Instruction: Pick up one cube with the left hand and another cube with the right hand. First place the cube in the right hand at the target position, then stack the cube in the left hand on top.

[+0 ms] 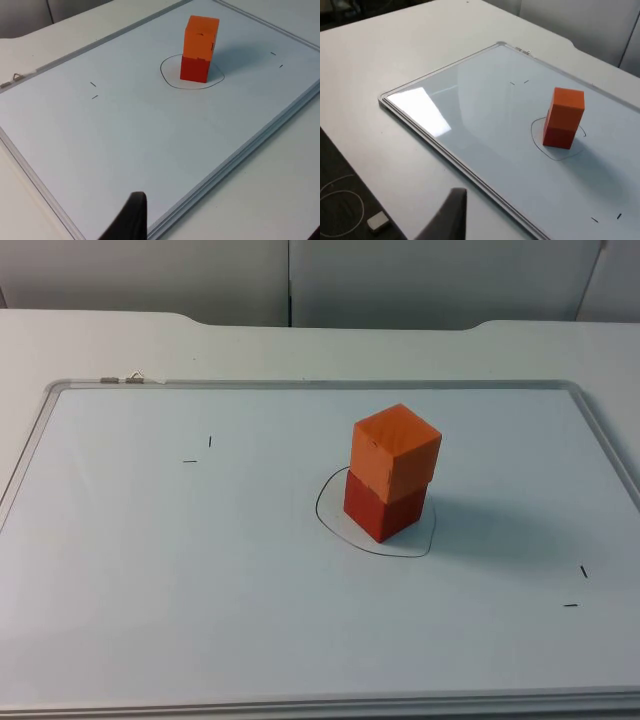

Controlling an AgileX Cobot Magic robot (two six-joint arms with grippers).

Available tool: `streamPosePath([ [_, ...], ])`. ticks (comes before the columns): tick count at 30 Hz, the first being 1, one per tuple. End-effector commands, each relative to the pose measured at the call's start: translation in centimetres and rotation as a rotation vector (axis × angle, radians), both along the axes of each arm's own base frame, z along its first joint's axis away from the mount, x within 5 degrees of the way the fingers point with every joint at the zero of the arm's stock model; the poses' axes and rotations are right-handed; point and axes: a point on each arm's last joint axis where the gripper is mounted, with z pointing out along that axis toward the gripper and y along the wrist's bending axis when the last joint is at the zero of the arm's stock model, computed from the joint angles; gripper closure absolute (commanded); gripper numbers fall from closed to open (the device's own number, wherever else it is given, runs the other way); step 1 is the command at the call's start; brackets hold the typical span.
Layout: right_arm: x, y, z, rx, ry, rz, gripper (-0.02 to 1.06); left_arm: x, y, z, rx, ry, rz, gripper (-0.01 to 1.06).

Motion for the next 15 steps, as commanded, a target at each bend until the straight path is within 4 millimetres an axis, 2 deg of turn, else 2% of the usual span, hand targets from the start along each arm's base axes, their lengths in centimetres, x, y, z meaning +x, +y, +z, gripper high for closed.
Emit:
streamPosePath([
  [1,0.0,0.0,-0.3,-0.01,0.022,0.0,0.04,0.0,-0.1,0.0,-0.008,-0.013,-0.014,0.0],
  [12,-0.1,-0.1,-0.9,-0.034,0.076,-0.008,0.04,0.0,-0.1,0.0,-0.008,-0.013,-0.014,0.0],
  [15,0.6,0.5,-2.8,-0.072,0.135,-0.006,0.04,0.0,-0.1,0.0,-0.008,-0.013,-0.014,0.0],
])
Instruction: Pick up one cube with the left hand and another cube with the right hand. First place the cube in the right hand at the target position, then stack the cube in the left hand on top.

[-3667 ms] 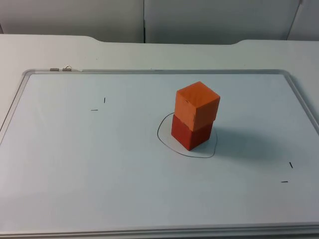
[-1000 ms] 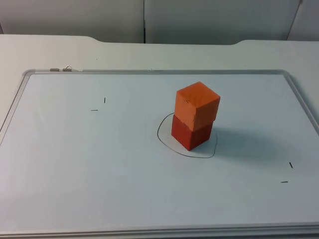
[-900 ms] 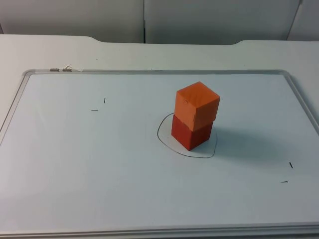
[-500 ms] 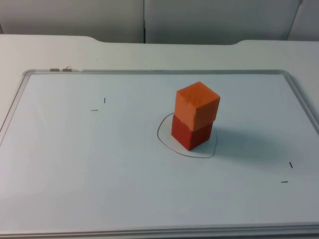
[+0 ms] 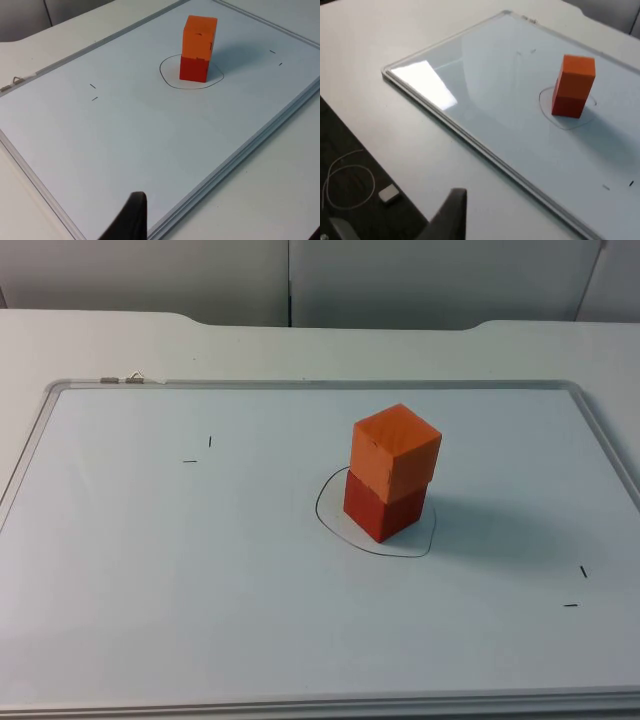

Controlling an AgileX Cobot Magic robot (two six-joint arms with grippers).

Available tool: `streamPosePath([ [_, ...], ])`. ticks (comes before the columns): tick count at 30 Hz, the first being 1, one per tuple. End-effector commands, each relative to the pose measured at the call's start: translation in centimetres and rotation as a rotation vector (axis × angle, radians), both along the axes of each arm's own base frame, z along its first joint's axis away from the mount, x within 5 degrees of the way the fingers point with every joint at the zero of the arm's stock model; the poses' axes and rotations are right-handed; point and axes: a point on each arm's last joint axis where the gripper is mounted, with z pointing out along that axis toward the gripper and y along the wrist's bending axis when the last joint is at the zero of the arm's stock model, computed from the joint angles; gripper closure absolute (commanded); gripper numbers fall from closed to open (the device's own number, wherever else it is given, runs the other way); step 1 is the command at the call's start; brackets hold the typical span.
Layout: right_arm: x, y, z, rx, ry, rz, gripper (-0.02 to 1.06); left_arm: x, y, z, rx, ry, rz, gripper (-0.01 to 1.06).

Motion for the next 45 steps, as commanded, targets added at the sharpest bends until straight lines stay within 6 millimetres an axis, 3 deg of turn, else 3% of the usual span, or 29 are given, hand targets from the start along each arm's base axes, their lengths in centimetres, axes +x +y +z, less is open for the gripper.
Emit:
streamPosePath([
  [1,0.3,0.2,-1.0,-0.014,0.032,-0.004,0.04,0.0,-0.1,0.0,-0.016,-0.006,-0.007,0.0],
  [21,2.0,-0.4,-1.4,0.077,0.042,-0.235,0.04,0.0,-0.1,0.0,-0.016,-0.006,-0.007,0.0],
  [45,1.9,-0.2,-1.4,0.059,0.028,-0.195,0.0,0.0,-0.1,0.0,-0.016,-0.006,-0.007,0.0],
])
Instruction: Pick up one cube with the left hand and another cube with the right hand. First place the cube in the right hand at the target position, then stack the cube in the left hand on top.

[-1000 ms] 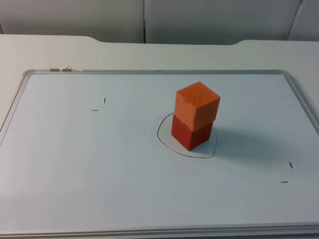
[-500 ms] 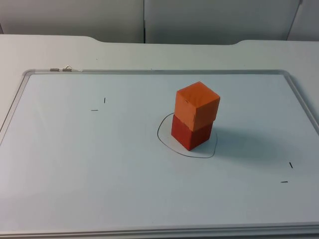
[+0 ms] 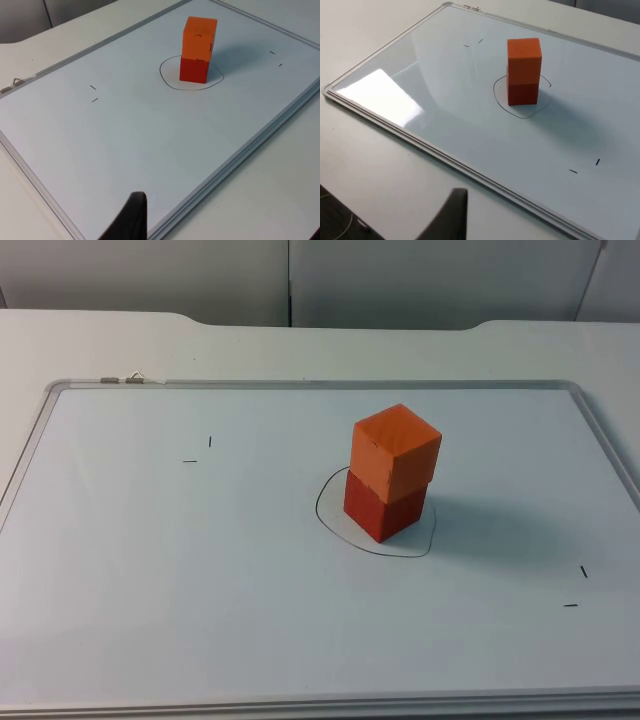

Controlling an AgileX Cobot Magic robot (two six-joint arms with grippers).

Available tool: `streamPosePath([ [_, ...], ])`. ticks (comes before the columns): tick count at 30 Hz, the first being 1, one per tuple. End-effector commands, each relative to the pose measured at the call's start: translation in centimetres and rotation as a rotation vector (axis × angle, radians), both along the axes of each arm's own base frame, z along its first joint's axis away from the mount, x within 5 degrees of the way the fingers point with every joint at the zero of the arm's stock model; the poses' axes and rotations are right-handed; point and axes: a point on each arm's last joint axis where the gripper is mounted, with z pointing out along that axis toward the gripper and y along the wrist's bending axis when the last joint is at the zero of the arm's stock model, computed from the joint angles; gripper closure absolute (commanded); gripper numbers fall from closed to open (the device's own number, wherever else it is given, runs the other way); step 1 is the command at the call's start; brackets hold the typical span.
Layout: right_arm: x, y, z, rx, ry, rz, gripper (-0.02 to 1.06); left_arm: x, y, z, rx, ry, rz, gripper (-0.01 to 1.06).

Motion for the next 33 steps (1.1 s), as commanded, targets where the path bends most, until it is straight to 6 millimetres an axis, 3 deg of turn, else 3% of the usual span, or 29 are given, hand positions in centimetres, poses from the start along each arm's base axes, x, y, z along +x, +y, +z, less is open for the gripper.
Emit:
streamPosePath([
  [1,0.08,0.06,-0.12,0.0,-0.009,0.002,0.0,-0.04,-0.07,0.03,-0.016,-0.003,-0.006,0.0],
  [10,0.07,0.07,-0.12,0.004,-0.006,-0.02,0.0,-0.04,-0.07,0.03,-0.016,-0.003,-0.006,0.0],
  [20,-0.02,0.27,-0.12,0.003,-0.007,-0.357,0.0,-0.04,-0.07,0.03,-0.016,-0.003,-0.006,0.0],
  [25,-0.04,0.37,-0.12,0.003,-0.007,-0.514,0.0,-0.07,-0.13,0.03,-0.015,-0.005,0.115,0.0],
  [33,-0.05,0.39,-0.12,0.003,-0.007,-0.539,0.0,-0.12,-0.32,0.03,-0.014,-0.007,0.376,0.0],
])
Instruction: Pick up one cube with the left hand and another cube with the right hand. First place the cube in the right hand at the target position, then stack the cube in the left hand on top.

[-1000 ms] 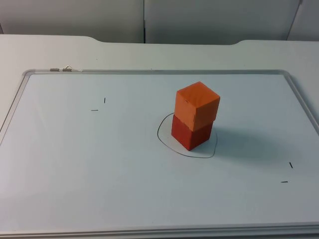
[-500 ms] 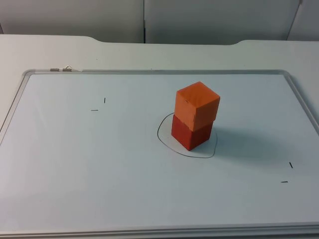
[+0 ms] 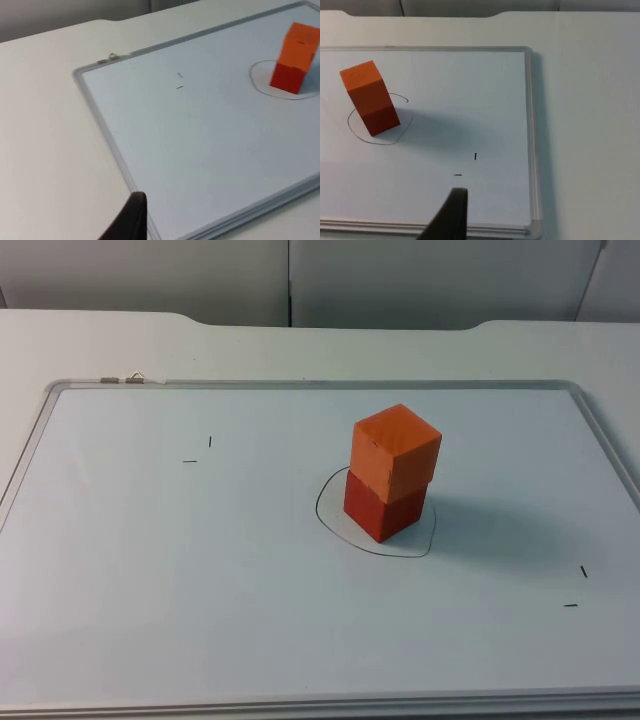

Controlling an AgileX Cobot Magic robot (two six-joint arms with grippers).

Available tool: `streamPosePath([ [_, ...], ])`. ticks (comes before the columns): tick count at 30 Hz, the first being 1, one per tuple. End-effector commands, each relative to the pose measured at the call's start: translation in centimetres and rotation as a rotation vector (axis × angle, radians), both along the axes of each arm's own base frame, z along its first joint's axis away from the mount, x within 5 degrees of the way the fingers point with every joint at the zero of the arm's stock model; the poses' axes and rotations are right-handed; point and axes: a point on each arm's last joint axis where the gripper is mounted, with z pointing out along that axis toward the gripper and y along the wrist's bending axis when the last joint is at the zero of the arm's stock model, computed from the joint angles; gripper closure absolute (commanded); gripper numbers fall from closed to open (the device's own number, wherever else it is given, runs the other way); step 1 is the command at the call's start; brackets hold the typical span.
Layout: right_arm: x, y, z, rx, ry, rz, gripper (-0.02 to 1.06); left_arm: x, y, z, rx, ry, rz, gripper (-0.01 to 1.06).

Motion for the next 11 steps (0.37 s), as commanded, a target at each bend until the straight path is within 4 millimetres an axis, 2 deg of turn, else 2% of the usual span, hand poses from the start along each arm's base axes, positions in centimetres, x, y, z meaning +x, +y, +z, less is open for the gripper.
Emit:
streamPosePath([
  [1,0.1,0.01,-0.12,0.001,-0.008,-0.008,0.0,-0.02,-0.11,0.03,-0.012,-0.009,0.061,0.0],
  [11,0.1,0.01,-0.12,0.001,-0.008,-0.008,0.0,-0.02,-0.28,0.03,-0.01,-0.011,0.312,0.0],
])
